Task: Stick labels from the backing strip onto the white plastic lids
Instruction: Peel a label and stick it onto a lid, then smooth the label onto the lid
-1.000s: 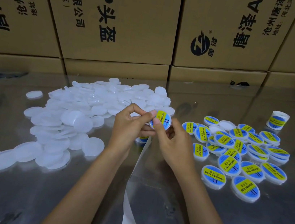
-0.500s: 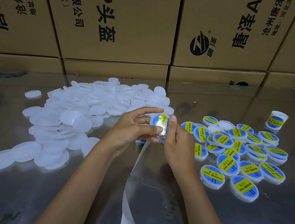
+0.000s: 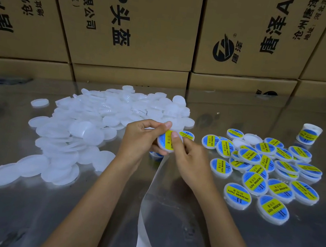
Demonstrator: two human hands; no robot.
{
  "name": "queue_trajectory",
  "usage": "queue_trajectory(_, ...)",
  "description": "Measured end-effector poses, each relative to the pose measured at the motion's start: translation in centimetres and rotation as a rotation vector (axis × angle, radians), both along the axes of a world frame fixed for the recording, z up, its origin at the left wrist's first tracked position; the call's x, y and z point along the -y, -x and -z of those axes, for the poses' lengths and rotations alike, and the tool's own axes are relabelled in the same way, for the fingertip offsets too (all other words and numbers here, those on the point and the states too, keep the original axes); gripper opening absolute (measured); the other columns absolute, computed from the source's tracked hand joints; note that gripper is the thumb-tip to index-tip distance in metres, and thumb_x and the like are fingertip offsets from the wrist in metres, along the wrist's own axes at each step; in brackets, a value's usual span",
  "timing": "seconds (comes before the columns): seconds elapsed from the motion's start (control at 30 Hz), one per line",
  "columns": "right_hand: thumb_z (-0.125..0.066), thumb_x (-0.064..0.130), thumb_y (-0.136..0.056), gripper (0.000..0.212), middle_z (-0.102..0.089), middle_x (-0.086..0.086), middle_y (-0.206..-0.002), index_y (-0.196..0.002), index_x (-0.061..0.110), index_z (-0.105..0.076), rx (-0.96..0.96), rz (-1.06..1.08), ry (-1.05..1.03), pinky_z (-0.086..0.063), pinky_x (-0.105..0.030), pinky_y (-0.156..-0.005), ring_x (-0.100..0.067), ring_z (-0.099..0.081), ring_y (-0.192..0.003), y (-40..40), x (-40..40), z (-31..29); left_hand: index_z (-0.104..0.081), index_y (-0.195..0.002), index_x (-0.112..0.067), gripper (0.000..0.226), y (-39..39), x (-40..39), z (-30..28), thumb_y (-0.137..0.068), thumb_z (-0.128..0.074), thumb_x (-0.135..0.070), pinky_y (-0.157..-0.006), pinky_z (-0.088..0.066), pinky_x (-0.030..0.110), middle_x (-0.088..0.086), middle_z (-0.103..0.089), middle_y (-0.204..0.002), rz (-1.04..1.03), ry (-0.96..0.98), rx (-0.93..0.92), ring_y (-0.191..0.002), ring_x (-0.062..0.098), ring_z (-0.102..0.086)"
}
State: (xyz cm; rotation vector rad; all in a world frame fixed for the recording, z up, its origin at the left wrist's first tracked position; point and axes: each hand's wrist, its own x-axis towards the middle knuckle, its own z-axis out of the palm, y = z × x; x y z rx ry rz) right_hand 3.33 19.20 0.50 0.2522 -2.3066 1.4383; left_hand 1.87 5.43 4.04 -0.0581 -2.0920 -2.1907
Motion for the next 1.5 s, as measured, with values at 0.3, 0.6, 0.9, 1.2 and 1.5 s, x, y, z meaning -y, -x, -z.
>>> queue_trajectory(0.3,-0.039,0.041,-0.105,0.045,-0.052,0.024,-0.047,-0.069,0.027,-0.061,0.264,-0.046,0.252,-0.034,-0.008,-0.052,0.008,-0.049,-0.05,0.6,-0.5,0.0,-0.072,-0.116,-0.013,0.021,-0.2,-0.2,0.1,-0.096,-0.066,-0.012,-0.053,-0.056,0.024,0.013,-0.076,-0.096,0.179,0.076,0.016,-0.069,0.016,-0.07)
queue_trajectory(0.6,-0.03,0.038,-0.108,0.048,-0.045,0.002,-0.054,-0.077,0.012,-0.055,0.446,0.19,0.965,-0.026,-0.018,-0.038,-0.008,-0.032,-0.035,1.4,-2.3,-0.6,-0.072,-0.107,-0.016,0.026,1.5,3.5,0.4,-0.093,-0.056,-0.002,-0.075,-0.056,0.033,0.006,-0.076,-0.096,-0.285,0.045,-0.022,-0.088,0.023,-0.07)
queue_trajectory(0.9,-0.034,0.017,-0.104,0.024,-0.046,-0.002,-0.069,-0.089,0.013,-0.052,0.484,0.22,1.311,-0.032,-0.023,-0.053,-0.013,-0.035,-0.056,1.2,-3.3,-0.6,-0.067,-0.115,0.007,0.027,3.2,7.5,4.5,-0.092,-0.054,0.002,-0.095,-0.042,0.038,0.024,-0.062,-0.122,-0.519,0.803,0.008,-0.123,0.039,-0.05)
queue_trajectory(1.2,-0.033,0.023,-0.105,0.037,-0.048,0.002,-0.06,-0.096,0.008,-0.065,0.524,0.137,1.234,-0.032,-0.021,-0.048,-0.01,-0.036,-0.048,1.0,-3.2,-0.5,-0.074,-0.088,0.004,0.024,3.4,7.4,4.4,-0.089,-0.05,0.007,-0.086,-0.041,0.039,0.021,-0.066,-0.096,-0.527,1.072,0.037,-0.111,0.034,-0.045)
queue_trajectory(1.5,-0.048,0.018,-0.099,0.022,-0.054,0.002,-0.057,-0.089,0.01,-0.066,0.402,0.122,0.844,-0.034,-0.02,-0.041,-0.008,-0.04,-0.04,0.7,-1.9,-1.0,-0.07,-0.089,-0.016,0.013,2.8,5.6,2.2,-0.095,-0.06,-0.011,-0.077,-0.046,0.025,-0.003,-0.07,-0.096,-0.398,0.399,-0.013,-0.095,0.019,-0.063)
